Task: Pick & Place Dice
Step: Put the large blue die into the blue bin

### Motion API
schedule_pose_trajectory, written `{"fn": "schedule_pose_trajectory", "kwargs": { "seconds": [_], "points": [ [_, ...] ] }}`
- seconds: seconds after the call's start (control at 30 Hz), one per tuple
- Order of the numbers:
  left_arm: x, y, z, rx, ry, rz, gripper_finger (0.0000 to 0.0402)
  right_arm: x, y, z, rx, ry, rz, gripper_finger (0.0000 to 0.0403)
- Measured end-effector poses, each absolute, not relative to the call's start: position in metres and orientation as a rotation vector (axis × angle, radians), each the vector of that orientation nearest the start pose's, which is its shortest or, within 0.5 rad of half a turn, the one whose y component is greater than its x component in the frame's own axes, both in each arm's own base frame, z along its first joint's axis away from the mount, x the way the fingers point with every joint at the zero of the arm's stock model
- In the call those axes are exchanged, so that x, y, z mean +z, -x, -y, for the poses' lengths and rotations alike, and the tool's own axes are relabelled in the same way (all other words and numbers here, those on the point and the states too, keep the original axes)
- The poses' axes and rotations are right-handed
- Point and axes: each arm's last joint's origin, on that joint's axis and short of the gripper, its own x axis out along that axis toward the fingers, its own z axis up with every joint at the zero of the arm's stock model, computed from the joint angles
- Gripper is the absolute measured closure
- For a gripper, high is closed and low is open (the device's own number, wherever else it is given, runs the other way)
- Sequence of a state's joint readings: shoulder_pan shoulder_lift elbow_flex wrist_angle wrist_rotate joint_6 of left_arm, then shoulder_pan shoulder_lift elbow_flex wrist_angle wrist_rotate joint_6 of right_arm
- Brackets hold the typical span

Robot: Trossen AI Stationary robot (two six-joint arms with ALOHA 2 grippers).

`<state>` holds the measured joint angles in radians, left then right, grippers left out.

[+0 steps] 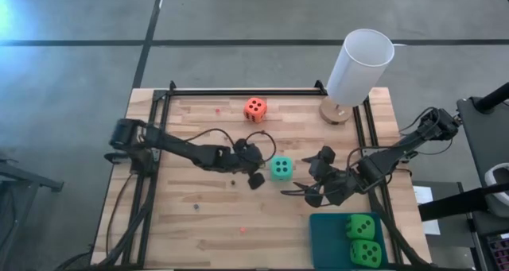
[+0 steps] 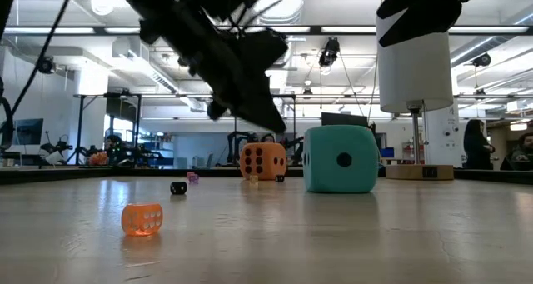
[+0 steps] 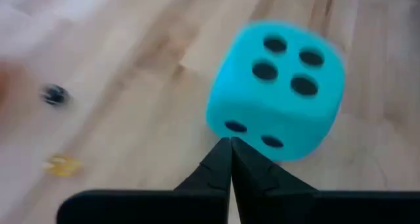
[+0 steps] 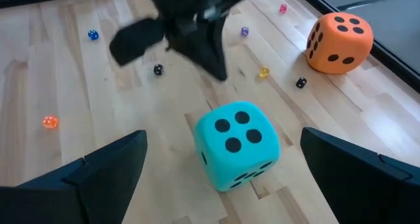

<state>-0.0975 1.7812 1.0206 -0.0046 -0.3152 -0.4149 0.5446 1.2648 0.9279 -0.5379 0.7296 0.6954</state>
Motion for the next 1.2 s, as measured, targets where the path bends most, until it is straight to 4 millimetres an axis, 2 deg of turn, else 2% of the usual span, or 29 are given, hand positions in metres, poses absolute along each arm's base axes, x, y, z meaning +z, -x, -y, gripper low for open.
{"fn": "schedule_pose_trajectory", "kwargs": {
  "seconds": [0.1, 0.27, 0.4, 0.6, 0.77, 1.2],
  "points": [
    [0.194, -0.351, 0.025, 0.392, 0.198, -0.666, 0.0387, 0.262, -0.223, -0.112, -0.398, -0.145, -0.596, 0.0003],
    [0.232, -0.329, 0.029, 0.333, 0.127, -0.594, 0.0387, 0.262, -0.222, -0.112, -0.393, -0.123, -0.608, 0.0003],
    [0.255, -0.309, 0.031, 0.306, 0.125, -0.523, 0.0387, 0.261, -0.224, -0.112, -0.335, -0.127, -0.648, 0.0003],
    [0.267, -0.283, 0.034, 0.273, 0.107, -0.478, 0.0386, 0.261, -0.226, -0.106, -0.349, -0.129, -0.653, 0.0003],
    [0.268, -0.268, 0.034, 0.261, 0.092, -0.467, 0.0387, 0.261, -0.228, -0.103, -0.36, -0.124, -0.654, 0.0003],
    [0.274, -0.263, 0.033, 0.254, 0.074, -0.432, 0.0387, 0.261, -0.228, -0.102, -0.346, -0.135, -0.664, 0.0003]
  ]
}}
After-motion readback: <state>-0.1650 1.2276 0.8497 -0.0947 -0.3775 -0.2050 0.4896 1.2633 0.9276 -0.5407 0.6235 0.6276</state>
